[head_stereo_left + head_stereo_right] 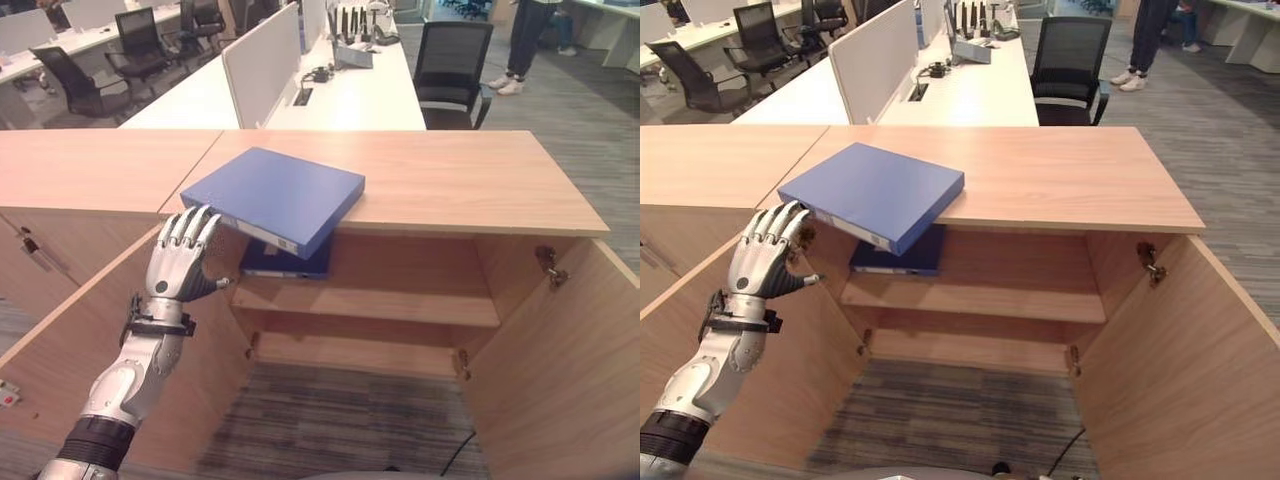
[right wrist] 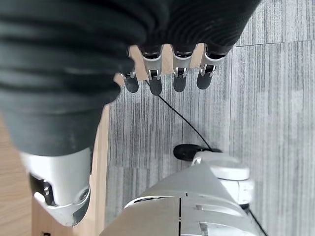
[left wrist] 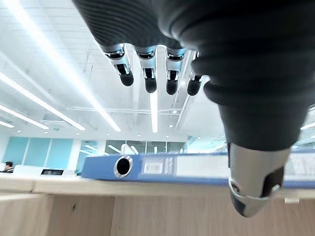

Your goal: Put the empty folder in the office cabinet

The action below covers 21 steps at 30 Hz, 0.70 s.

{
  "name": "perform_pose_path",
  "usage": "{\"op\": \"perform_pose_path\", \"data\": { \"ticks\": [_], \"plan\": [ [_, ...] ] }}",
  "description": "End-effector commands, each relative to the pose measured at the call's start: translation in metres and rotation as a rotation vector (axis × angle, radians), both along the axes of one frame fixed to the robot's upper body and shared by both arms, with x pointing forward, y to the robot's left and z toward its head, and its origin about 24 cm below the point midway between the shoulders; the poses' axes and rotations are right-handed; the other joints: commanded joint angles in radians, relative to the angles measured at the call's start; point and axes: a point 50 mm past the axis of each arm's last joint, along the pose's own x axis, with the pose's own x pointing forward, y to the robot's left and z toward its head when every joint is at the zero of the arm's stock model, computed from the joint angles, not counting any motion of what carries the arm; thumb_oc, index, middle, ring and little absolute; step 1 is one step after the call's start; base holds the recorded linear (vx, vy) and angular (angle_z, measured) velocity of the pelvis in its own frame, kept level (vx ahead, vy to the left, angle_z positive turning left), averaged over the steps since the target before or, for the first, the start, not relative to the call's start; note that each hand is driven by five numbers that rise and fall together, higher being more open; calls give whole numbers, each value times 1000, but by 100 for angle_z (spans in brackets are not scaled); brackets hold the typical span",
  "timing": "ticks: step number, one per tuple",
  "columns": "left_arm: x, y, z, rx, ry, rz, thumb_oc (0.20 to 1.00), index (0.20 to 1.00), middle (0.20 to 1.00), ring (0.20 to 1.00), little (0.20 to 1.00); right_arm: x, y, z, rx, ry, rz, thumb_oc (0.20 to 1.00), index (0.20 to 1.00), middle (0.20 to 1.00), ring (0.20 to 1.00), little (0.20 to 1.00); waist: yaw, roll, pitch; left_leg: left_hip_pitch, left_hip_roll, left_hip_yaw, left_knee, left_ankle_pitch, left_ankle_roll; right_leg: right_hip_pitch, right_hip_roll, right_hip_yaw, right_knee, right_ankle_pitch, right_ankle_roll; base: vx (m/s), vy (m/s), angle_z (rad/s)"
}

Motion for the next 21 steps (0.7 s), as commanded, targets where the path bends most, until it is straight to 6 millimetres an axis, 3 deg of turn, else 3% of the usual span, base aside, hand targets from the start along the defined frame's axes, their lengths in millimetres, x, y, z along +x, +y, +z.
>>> {"op": "perform_pose_path", "data": {
  "ticks": [1,9,21],
  "plan": [
    [22,-9,36,0,-122,-66,1000,1000,1000,1000,1000,30,4,2,-4,-74,59,1000,1000,1000,1000,1000,-24,-8,31,33,21,-62,13,-73,-40,86,-19,9,24,-135,59,6,25,-5],
    [43,-17,36,26,-79,-74,1000,1000,1000,1000,1000,32,0,4,-12,-77,56,1000,1000,1000,1000,1000,-51,-8,25,40,16,-43,13,-79,-36,79,-20,30,28,-129,67,-1,24,-9],
    [55,-24,38,106,-53,-84,1000,1000,1000,1000,1000,30,-2,4,-16,-70,44,1000,1000,1000,1000,1000,-66,-13,21,46,10,-27,13,-86,-31,72,-25,48,28,-122,74,-6,18,-6]
  ]
}}
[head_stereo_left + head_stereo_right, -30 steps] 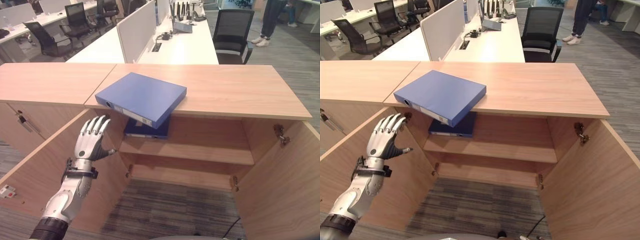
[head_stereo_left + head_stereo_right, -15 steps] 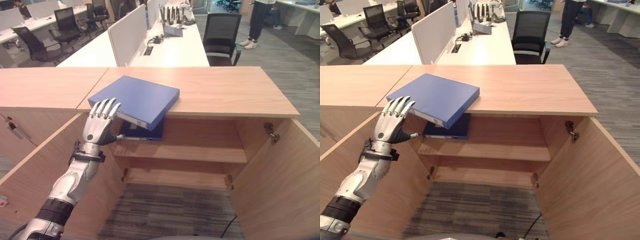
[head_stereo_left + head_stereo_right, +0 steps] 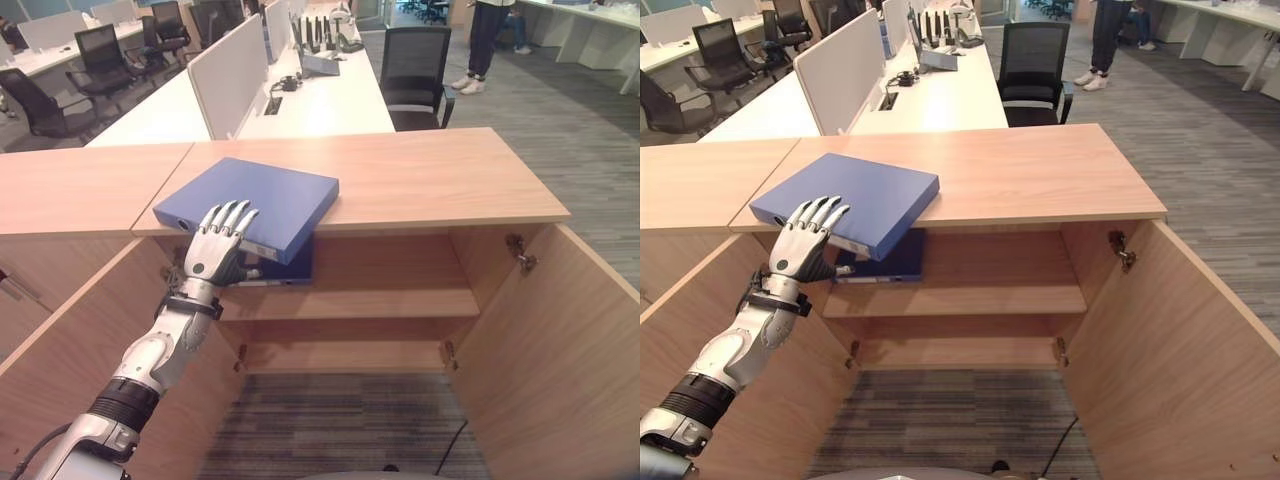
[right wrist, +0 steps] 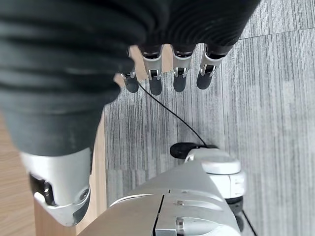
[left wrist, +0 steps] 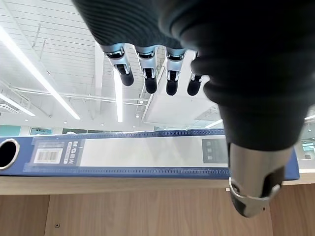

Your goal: Put the empty folder in the office cabinet

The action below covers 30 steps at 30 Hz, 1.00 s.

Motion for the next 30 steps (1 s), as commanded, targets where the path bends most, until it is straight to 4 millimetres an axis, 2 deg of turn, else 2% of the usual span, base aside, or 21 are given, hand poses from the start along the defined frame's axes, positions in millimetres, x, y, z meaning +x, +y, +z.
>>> {"op": "perform_pose_path", "data": {
  "ticks": [1,7,8,20,25,30],
  "plan": [
    [26,2,50,63,-162,0,1000,1000,1000,1000,1000,26,-4,4,-17,-68,21,1000,1000,1000,1000,1000,-15,-20,34,40,14,-74,13,-81,-32,87,-26,1,28,-135,70,-12,26,-4],
    [29,4,46,97,-140,15,1000,1000,1000,1000,1000,25,-4,4,-18,-66,11,1000,1000,1000,1000,1000,-18,-21,32,48,10,-62,13,-96,-30,86,-27,10,21,-136,78,2,7,-1],
    [30,5,46,95,-139,21,1000,1000,1000,1000,1000,25,-5,4,-20,-67,10,1000,1000,1000,1000,1000,-19,-23,36,42,10,-58,13,-84,-29,79,-28,10,25,-126,77,0,0,0],
    [37,3,52,115,-154,25,1000,1000,1000,1000,1000,23,-7,4,-23,-61,-1,1000,1000,1000,1000,1000,-29,-24,33,49,2,-63,13,-100,-23,82,-36,19,26,-132,82,1,14,-1],
    [37,4,49,117,-141,35,1000,1000,1000,1000,1000,26,-6,4,-21,-70,1,1000,1000,1000,1000,1000,-29,-26,35,44,-1,-56,13,-90,-19,70,-36,25,36,-123,82,-10,7,-1],
    [39,3,44,131,-120,42,1000,1000,1000,1000,1000,24,-4,4,-15,-67,0,1000,1000,1000,1000,1000,-32,-28,32,51,-3,-52,13,-105,-17,72,-37,28,38,-132,86,22,20,-5]
  ]
}}
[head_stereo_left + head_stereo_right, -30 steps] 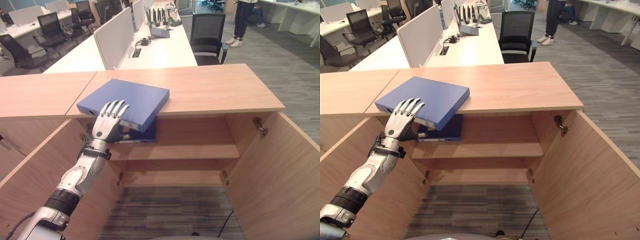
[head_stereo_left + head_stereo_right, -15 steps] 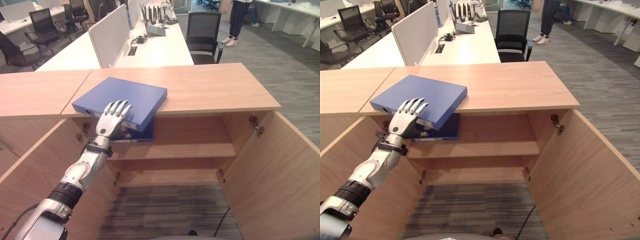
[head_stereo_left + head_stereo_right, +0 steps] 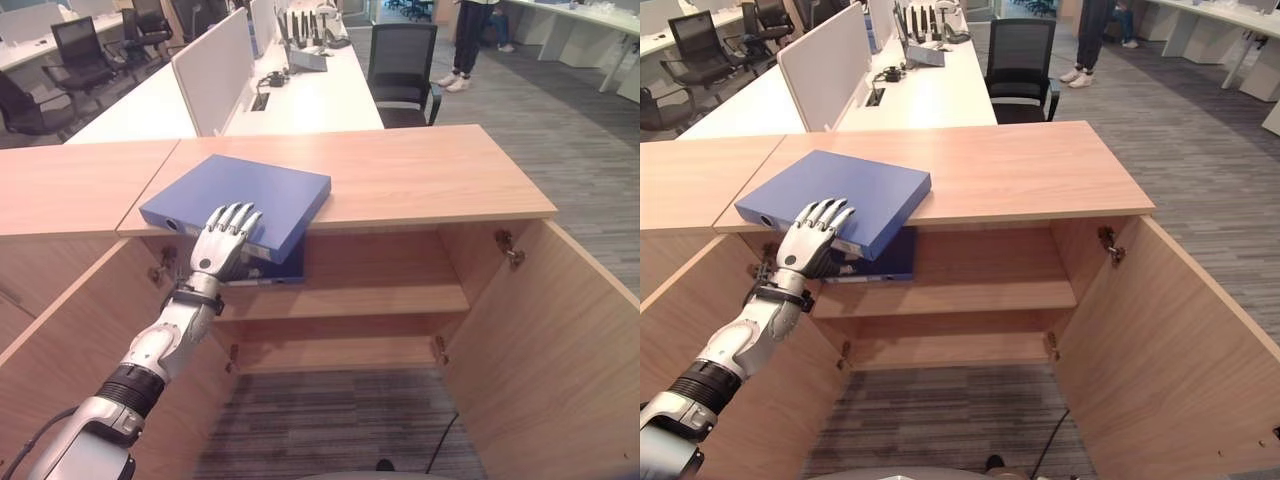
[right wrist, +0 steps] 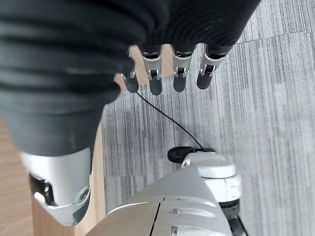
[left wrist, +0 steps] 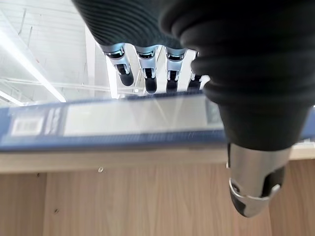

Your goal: Put the empty folder in the office cabinet

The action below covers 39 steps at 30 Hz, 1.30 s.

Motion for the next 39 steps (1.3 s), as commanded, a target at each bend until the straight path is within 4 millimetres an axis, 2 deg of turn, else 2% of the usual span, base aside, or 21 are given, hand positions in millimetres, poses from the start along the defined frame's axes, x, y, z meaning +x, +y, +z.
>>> {"op": "perform_pose_path", "data": {
  "ticks": [1,16,30,38,39],
  "plan": [
    [29,-2,52,82,-167,-13,1000,1000,1000,1000,1000,24,-4,4,-17,-67,-1,1000,1000,1000,1000,1000,-22,-7,22,49,0,-76,13,-97,-14,84,-37,4,38,-137,85,12,20,-3],
    [35,2,52,132,-145,7,1000,1000,1000,1000,1000,22,-8,4,-26,-57,-14,1000,1000,1000,1000,1000,-32,-8,25,51,-4,-67,13,-100,-11,81,-41,14,39,-134,89,0,0,0],
    [38,3,60,142,-173,12,1000,1000,1000,1000,1000,22,-6,4,-21,-53,-16,1000,1000,1000,1000,1000,-37,-3,20,56,-10,-59,13,-104,-5,72,-44,23,52,-137,91,0,0,0],
    [39,4,53,139,-145,26,1000,1000,1000,1000,1000,23,-8,4,-22,-59,-25,1000,1000,1000,1000,1000,-42,-2,21,57,-12,-54,13,-106,-3,68,-43,29,56,-139,92,0,0,0],
    [39,5,52,138,-139,28,896,896,896,896,896,23,-8,4,-24,-61,-26,1000,1000,1000,1000,1000,-43,-2,21,57,-12,-52,13,-106,-3,67,-43,29,56,-139,93,9,20,-6]
  ]
}}
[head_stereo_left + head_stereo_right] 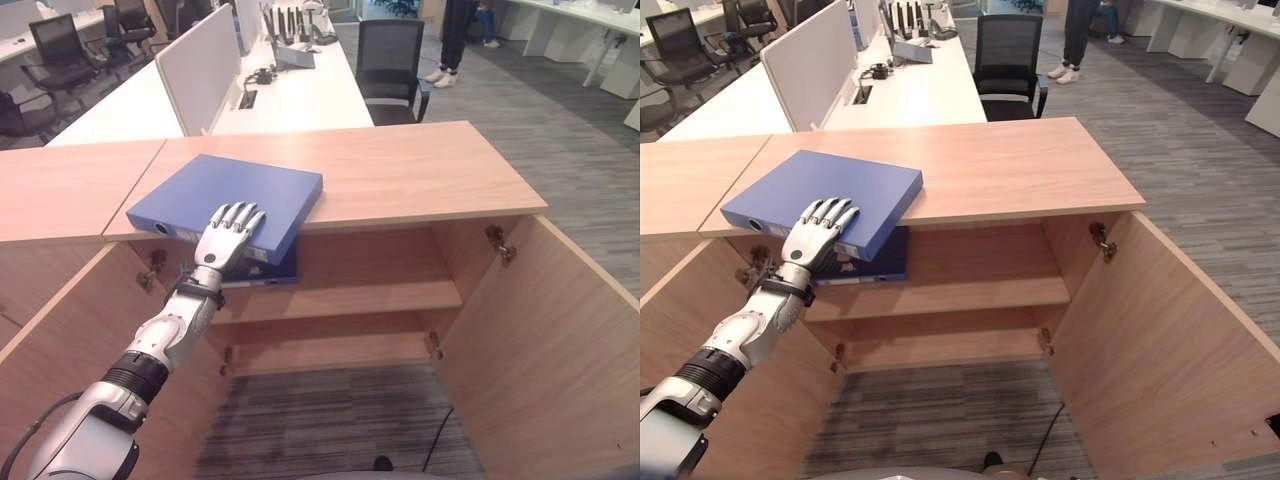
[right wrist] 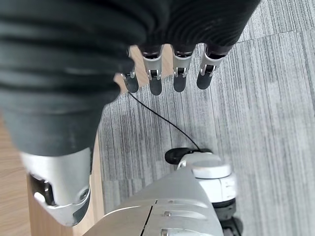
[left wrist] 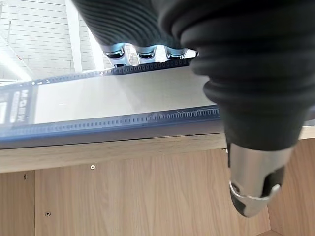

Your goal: Put the empty folder in the office cabinet

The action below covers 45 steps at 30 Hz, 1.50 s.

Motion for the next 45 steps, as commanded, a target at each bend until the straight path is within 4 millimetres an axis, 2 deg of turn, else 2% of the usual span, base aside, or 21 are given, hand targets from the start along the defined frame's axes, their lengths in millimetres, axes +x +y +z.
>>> {"op": "perform_pose_path", "data": {
  "ticks": [1,11,18,22,23,24,25,29,30,32,33,37,40,42,45],
  "plan": [
    [27,9,47,65,-132,32,200,200,200,200,200,24,-10,5,-28,-65,-30,1000,1000,1000,1000,1000,-25,2,20,54,-9,-64,13,-103,-9,70,-42,20,56,-139,92,9,16,-10],
    [25,8,45,34,-124,30,200,200,200,200,200,23,-10,5,-25,-69,-51,1000,1000,1000,1000,1000,-24,-2,18,54,-10,-63,13,-106,-8,70,-42,21,55,-140,91,3,4,-4],
    [25,6,55,33,-162,14,200,200,200,200,200,23,-9,4,-14,-77,-91,1000,1000,1000,1000,1000,-20,-2,18,52,-12,-68,13,-105,-8,74,-43,14,52,-139,91,0,0,0],
    [25,3,74,22,-239,-3,200,200,200,200,200,22,-6,3,-8,-71,-104,1000,1000,1000,1000,1000,-16,0,19,46,-13,-77,13,-101,-8,75,-45,7,55,-140,91,0,0,0],
    [24,1,86,1,-287,-18,200,200,200,200,200,22,-6,3,-7,-68,-103,1000,1000,1000,1000,1000,-13,1,19,45,-13,-82,13,-100,-8,75,-45,5,56,-141,90,0,0,0],
    [23,1,86,1,-287,-18,200,200,200,200,200,22,-6,3,-8,-68,-103,1000,1000,1000,1000,1000,-13,1,19,45,-13,-82,13,-100,-8,75,-45,5,56,-141,90,-64,-25,3],
    [21,-1,100,-29,-343,-37,200,200,200,200,200,22,-5,3,-5,-64,-104,1000,1000,1000,1000,1000,-7,1,20,39,-12,-84,13,-86,-9,68,-45,1,60,-132,87,-54,-26,2],
    [10,-7,136,-106,-506,-92,200,200,200,200,200,21,-2,1,5,-55,-107,1000,1000,1000,1000,1000,5,3,13,37,-12,-98,13,-92,-9,77,-47,-9,55,-141,87,-16,-23,4],
    [7,-9,144,-127,-538,-105,200,200,200,200,200,22,-2,1,6,-58,-106,1000,1000,1000,1000,1000,5,3,16,29,-13,-100,13,-78,-10,72,-47,-13,57,-132,84,-22,-24,8],
    [2,-12,155,-167,-594,-136,200,200,200,200,200,22,0,1,7,-56,-108,1000,1000,1000,1000,1000,10,4,13,28,-14,-108,13,-87,-10,77,-47,-16,52,-140,84,2,-14,12],
    [1,-12,156,-168,-594,-135,200,200,200,200,200,23,0,1,6,-56,-107,1000,1000,1000,1000,1000,8,4,13,28,-14,-109,13,-87,-10,77,-48,-17,51,-140,84,30,-7,18],
    [-17,-22,179,-295,-709,-234,200,200,200,200,200,26,4,0,17,-60,-112,1000,1000,1000,1000,1000,22,4,12,7,-16,-120,13,-68,-12,68,-50,-30,52,-129,78,-33,-20,9],
    [-24,-25,185,-356,-731,-277,200,200,200,200,200,29,4,0,19,-66,-107,1000,1000,1000,1000,1000,26,5,10,1,-18,-125,13,-66,-13,65,-49,-33,55,-129,76,-15,-12,15],
    [-40,-28,195,-476,-777,-361,200,200,200,200,200,35,8,0,35,-87,-103,1000,1000,1000,1000,1000,36,5,9,-2,-19,-137,13,-66,-12,69,-50,-40,57,-133,72,10,-22,7],
    [-49,-30,198,-538,-789,-408,200,200,200,200,200,40,10,1,43,-104,-98,1000,1000,1000,1000,1000,42,5,7,-3,-19,-143,13,-64,-12,73,-50,-45,56,-134,70,0,0,0]
  ]
}}
